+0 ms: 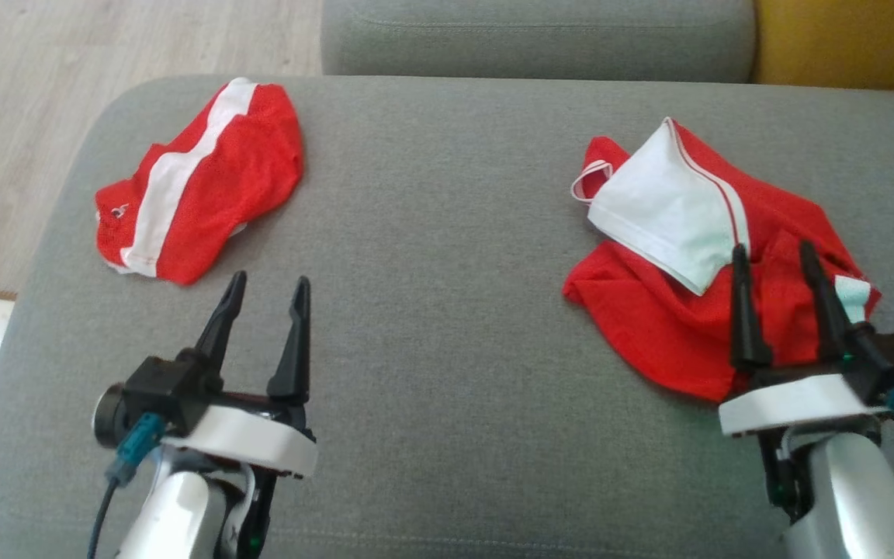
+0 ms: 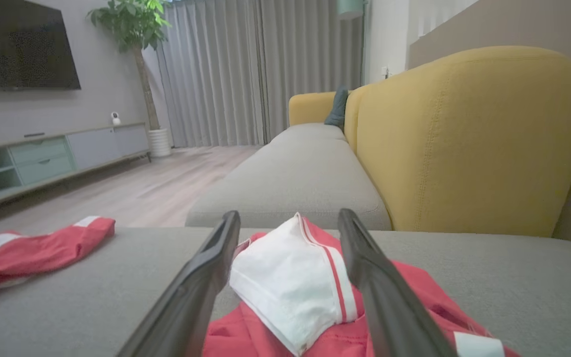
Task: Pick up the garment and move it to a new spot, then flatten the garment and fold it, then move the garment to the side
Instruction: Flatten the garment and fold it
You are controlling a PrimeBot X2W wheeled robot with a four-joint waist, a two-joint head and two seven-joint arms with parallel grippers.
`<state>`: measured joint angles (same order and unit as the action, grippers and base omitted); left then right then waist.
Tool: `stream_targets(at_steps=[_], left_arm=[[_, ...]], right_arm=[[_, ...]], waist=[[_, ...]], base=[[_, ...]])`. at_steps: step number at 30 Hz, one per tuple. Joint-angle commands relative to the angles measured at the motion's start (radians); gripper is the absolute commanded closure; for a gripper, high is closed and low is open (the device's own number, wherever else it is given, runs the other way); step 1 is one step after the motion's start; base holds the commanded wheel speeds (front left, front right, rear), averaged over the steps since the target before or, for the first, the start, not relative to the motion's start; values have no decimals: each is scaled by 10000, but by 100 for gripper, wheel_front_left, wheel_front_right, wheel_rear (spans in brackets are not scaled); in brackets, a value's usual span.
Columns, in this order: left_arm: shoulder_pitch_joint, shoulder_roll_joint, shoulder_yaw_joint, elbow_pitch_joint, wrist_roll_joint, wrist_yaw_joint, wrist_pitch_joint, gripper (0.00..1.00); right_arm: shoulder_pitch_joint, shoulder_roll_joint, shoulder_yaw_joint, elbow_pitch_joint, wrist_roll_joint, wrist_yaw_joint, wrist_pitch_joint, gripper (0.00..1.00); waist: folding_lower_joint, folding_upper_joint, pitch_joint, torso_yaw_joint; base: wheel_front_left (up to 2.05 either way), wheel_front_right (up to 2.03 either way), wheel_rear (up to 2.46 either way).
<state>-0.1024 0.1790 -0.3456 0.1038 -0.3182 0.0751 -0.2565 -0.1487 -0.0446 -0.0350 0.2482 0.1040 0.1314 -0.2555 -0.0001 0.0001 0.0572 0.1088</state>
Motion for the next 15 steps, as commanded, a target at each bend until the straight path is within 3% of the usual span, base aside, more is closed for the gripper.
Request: stream_targets(at_steps=[1, 9, 15], left_arm=[[-466, -44, 462, -374, 205, -171, -52, 0], [-787, -731, 766, -1, 798, -1095, -52, 0], [-981, -1051, 875, 313, 943, -1469, -53, 0]], right_arm=[[-353, -56, 293, -156, -410, -7, -63, 0], [-2019, -56, 567, 1350, -2754, -7, 760, 0], [-3314, -56, -433, 2651, -3959, -7, 1242, 0]], waist=[[1, -1, 89, 149], [1, -1, 957, 846], [1, -1, 1493, 1551]], base=[[0, 0, 0], [0, 0, 0], [0, 0, 0]])
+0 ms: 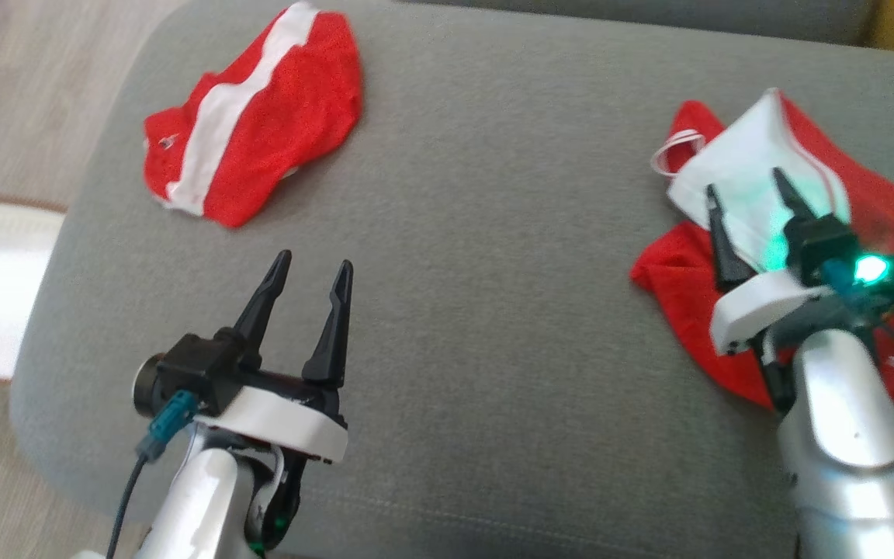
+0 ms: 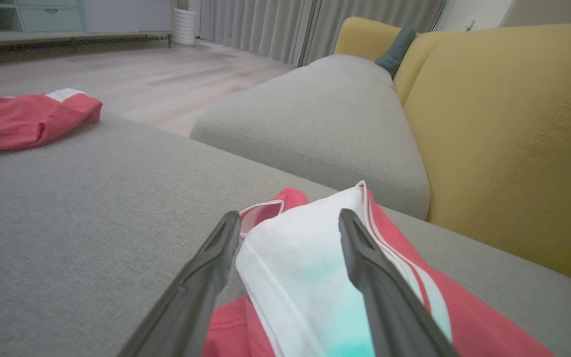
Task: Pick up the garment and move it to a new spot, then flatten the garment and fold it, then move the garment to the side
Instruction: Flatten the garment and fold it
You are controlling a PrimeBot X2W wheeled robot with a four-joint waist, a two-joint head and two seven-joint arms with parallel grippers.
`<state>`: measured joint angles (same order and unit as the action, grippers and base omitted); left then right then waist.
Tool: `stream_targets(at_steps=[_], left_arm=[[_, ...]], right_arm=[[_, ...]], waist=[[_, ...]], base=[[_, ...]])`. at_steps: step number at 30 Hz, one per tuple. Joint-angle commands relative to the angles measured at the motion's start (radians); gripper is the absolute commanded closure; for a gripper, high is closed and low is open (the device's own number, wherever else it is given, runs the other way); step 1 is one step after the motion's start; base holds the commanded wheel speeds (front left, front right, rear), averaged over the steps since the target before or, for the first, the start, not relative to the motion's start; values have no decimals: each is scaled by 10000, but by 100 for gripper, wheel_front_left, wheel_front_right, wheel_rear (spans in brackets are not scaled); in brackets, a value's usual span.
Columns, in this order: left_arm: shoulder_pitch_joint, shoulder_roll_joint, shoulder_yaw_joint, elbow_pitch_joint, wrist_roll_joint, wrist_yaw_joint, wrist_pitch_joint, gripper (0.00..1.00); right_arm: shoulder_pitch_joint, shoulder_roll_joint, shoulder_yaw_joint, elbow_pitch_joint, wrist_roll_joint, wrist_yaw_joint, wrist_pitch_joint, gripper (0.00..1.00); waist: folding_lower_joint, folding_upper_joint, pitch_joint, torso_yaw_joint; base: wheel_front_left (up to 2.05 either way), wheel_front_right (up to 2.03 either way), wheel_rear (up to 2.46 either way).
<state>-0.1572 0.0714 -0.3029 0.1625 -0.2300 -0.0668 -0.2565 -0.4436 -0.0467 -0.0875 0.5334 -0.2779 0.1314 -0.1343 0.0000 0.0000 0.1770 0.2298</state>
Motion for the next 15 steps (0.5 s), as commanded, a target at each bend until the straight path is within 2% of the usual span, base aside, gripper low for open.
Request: stream_targets(at_steps=[1, 8, 15], left_arm=[[-433, 25, 447, -274, 61, -50, -53, 0], [-453, -151, 562, -98, 111, -252, -53, 0], [-487, -201, 605, -63, 137, -359, -53, 0]], right_arm=[[-365, -35, 93, -200, -140, -7, 30, 0], [-1235, -35, -1209, 894, -1686, -7, 231, 0], [-1705, -35, -1908, 1774, -2366, -7, 437, 0]], waist=[[0, 0, 295, 340], [0, 0, 632, 825], [0, 0, 925, 854]], base=[[0, 0, 0], [0, 0, 0], [0, 0, 0]])
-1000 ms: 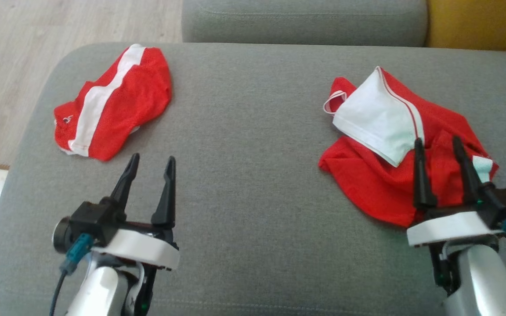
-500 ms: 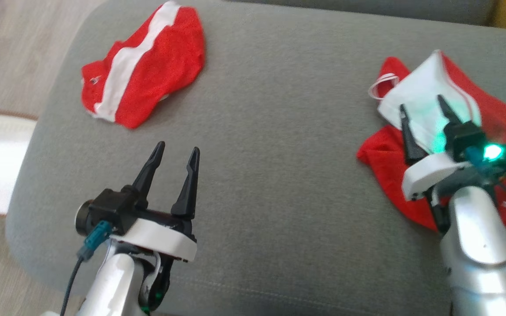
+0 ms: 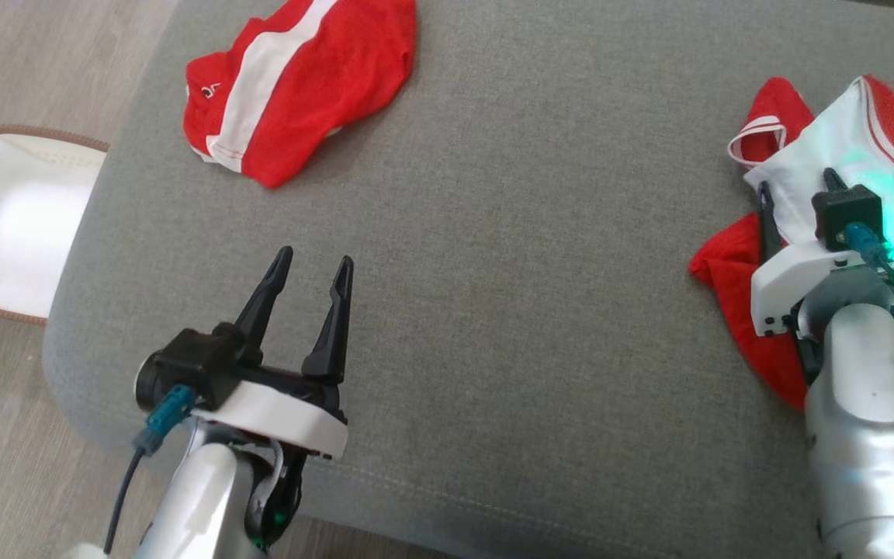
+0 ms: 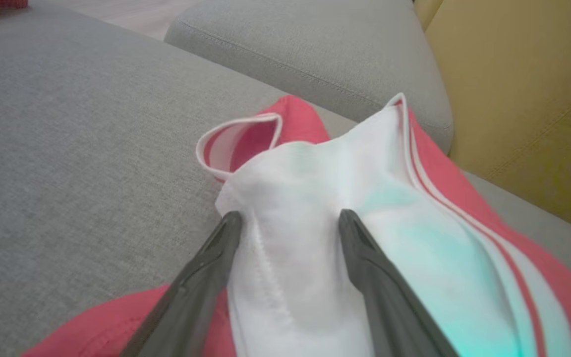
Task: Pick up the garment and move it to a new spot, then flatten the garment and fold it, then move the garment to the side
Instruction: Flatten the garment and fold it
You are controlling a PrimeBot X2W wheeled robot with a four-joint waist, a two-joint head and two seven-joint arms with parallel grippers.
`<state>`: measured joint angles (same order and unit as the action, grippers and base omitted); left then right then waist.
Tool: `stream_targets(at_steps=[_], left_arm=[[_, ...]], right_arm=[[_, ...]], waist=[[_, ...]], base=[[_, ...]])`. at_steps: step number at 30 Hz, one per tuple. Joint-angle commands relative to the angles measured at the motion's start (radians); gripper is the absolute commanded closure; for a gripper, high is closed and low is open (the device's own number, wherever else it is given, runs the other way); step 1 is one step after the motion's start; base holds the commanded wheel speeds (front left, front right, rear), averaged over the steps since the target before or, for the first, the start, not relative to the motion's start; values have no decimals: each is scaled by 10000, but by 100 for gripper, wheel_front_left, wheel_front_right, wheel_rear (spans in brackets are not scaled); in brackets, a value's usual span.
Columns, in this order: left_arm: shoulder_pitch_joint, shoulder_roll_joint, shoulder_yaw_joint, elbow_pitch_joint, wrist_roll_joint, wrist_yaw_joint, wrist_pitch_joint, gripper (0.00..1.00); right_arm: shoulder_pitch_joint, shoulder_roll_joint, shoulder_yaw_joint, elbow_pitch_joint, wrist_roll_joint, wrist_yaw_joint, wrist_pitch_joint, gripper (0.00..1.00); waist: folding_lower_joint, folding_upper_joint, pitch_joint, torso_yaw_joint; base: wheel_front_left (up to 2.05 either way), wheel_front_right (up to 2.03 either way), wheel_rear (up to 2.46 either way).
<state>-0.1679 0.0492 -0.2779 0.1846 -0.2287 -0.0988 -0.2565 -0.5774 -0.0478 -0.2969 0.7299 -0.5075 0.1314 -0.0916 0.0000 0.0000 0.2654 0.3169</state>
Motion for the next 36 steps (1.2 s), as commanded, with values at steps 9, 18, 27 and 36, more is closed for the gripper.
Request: stream_targets(at_steps=[9, 18, 27, 36], left_arm=[[-424, 13, 266, -196, 70, -31, -53, 0], [-201, 12, 167, -82, 32, 86, -53, 0], [152, 11, 80, -84, 8, 207, -53, 0], [178, 11, 150, -154, 2, 242, -53, 0]], right_arm=[[-776, -24, 786, 784, 950, -7, -1164, 100], [-815, -24, 6505, 69, 5662, -7, -1622, 100], [-828, -381, 8196, -735, 7328, -7, -416, 100], [-1039, -488, 7529, 128, 6946, -7, -640, 0]], waist=[[0, 0, -177, -337], [0, 0, -1043, -748], [0, 0, -1563, -801], [0, 0, -1434, -999]], base=[[0, 0, 0], [0, 0, 0], [0, 0, 0], [0, 0, 0]])
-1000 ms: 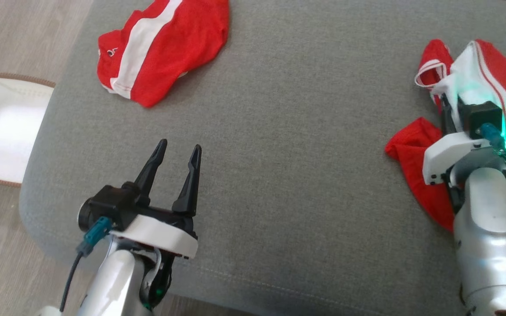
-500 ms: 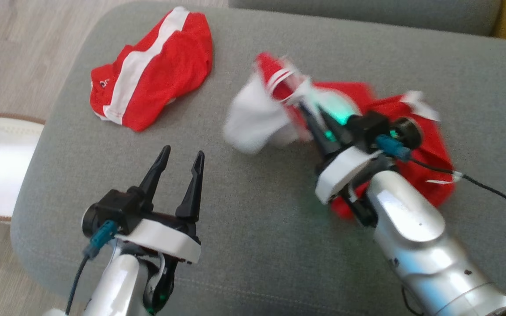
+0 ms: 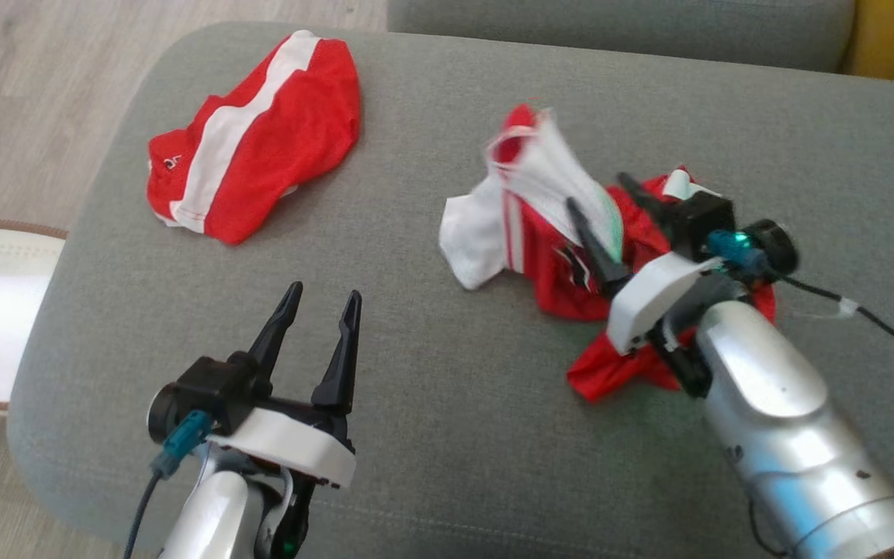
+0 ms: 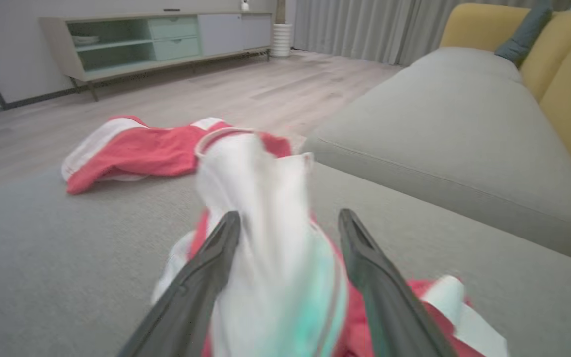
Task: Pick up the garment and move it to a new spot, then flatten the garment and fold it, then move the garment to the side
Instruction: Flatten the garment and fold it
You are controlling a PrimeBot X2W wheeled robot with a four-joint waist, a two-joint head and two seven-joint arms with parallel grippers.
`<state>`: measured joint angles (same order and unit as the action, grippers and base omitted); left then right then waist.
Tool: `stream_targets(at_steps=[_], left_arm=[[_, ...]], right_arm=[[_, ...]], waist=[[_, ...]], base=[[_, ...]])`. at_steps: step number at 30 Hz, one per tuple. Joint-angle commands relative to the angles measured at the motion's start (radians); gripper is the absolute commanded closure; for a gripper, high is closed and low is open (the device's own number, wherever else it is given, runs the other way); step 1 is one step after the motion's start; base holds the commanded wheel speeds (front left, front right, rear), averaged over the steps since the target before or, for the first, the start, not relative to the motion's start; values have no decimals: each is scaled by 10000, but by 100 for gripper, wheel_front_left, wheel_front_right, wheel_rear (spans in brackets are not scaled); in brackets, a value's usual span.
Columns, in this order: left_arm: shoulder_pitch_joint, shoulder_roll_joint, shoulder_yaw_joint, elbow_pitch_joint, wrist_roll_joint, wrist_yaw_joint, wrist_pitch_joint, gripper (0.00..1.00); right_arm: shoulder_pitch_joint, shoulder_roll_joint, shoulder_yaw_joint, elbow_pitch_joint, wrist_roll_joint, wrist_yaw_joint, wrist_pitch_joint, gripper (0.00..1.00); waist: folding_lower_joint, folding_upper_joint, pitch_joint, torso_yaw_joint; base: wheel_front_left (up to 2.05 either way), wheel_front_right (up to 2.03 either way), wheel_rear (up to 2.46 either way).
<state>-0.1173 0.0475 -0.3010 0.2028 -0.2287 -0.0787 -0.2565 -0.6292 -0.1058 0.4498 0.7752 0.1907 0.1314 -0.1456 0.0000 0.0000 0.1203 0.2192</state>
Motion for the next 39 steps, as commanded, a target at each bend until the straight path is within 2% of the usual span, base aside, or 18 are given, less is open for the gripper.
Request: stream_targets(at_steps=[1, 6, 10, 15, 19, 22, 23, 27, 32, 39], left_arm=[[-358, 28, 378, -336, -2, 40, -53, 0], [-389, 28, 451, -317, 55, 34, -53, 0], [-317, 28, 546, -302, 114, 35, -53, 0], [-226, 28, 788, -405, 134, 45, -53, 0], [-199, 28, 1004, -673, 110, 80, -53, 0], [-154, 28, 1184, -954, 35, 150, -53, 0], [-123, 28, 1260, -1123, 31, 193, -53, 0], [-98, 28, 1334, -1449, 38, 252, -53, 0], [9, 28, 1364, -1650, -2, 333, -53, 0], [-20, 28, 1221, -1639, 10, 276, -53, 0]], right_arm=[[-621, 59, -136, -134, -219, -7, -176, 0], [-787, 207, -1316, 413, -1109, -7, -623, 0], [-451, 340, -2166, 259, -1480, -7, -936, 0], [570, 455, -2760, -999, -1619, -7, -1133, 0], [1819, 521, -3157, -2960, -1497, -7, -1155, 0], [2958, 546, -3166, -4508, -1307, -7, -1158, 0], [3657, 550, -3158, -5412, -992, -7, -1158, 0], [4722, 552, -3143, -6703, -741, -7, -1159, 0], [5385, 553, -2891, -7158, -808, -7, -1160, 0], [5409, 554, -2777, -7124, -1163, -7, -1160, 0]], waist=[[0, 0, 26, -62], [0, 0, -24, -353], [0, 0, -200, -665], [0, 0, -373, -1185], [0, 0, -444, -1610], [0, 0, -485, -1895], [0, 0, -492, -2040], [0, 0, -462, -2204], [0, 0, -458, -2291], [0, 0, -307, -2055]], base=[[0, 0, 0], [0, 0, 0], [0, 0, 0], [0, 0, 0], [0, 0, 0], [0, 0, 0], [0, 0, 0], [0, 0, 0], [0, 0, 0], [0, 0, 0]])
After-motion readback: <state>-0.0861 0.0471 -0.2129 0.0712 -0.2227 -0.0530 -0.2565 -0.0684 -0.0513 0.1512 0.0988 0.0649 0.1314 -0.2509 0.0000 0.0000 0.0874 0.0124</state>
